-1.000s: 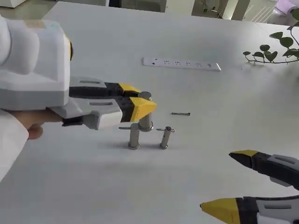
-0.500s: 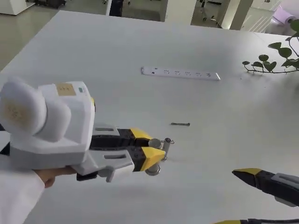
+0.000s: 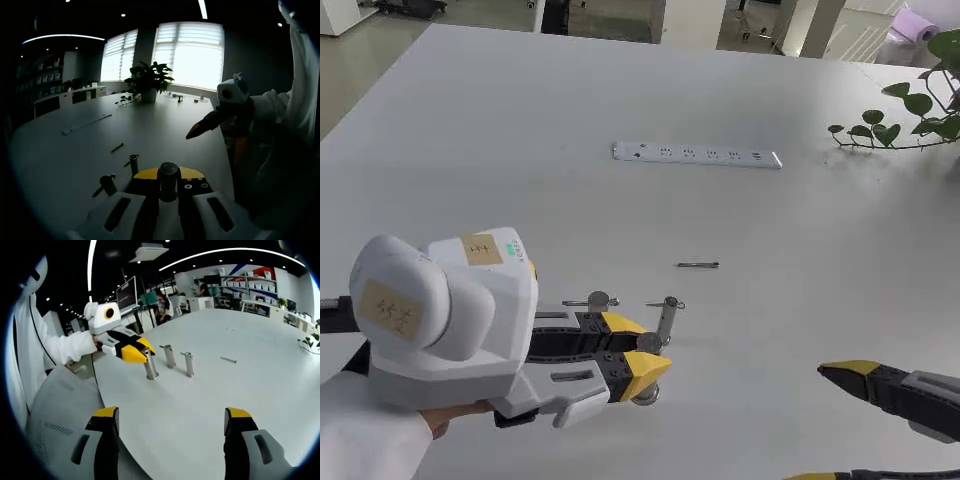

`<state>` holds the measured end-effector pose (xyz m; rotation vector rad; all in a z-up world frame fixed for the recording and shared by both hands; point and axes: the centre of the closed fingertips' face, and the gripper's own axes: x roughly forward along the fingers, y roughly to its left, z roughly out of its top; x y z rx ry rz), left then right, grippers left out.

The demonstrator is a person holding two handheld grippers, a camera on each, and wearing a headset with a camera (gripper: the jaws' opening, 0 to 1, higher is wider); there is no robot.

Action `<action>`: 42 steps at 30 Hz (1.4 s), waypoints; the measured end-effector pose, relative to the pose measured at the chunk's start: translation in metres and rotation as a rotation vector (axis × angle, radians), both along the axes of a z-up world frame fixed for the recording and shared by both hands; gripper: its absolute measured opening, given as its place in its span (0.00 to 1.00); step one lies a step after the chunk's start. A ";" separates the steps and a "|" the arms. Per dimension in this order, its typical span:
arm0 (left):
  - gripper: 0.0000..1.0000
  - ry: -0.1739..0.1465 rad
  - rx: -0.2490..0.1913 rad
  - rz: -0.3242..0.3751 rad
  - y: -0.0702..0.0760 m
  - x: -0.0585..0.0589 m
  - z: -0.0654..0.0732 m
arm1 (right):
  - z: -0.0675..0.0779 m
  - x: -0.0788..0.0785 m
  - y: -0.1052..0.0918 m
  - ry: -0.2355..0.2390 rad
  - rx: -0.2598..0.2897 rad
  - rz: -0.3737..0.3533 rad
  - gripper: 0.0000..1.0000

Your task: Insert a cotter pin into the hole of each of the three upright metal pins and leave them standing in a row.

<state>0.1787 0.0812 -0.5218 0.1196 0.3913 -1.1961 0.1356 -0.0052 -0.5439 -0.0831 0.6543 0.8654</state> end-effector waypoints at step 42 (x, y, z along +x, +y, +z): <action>0.11 -0.067 0.101 -0.041 -0.004 -0.005 -0.041 | -0.007 -0.008 0.004 0.031 -0.004 0.002 0.84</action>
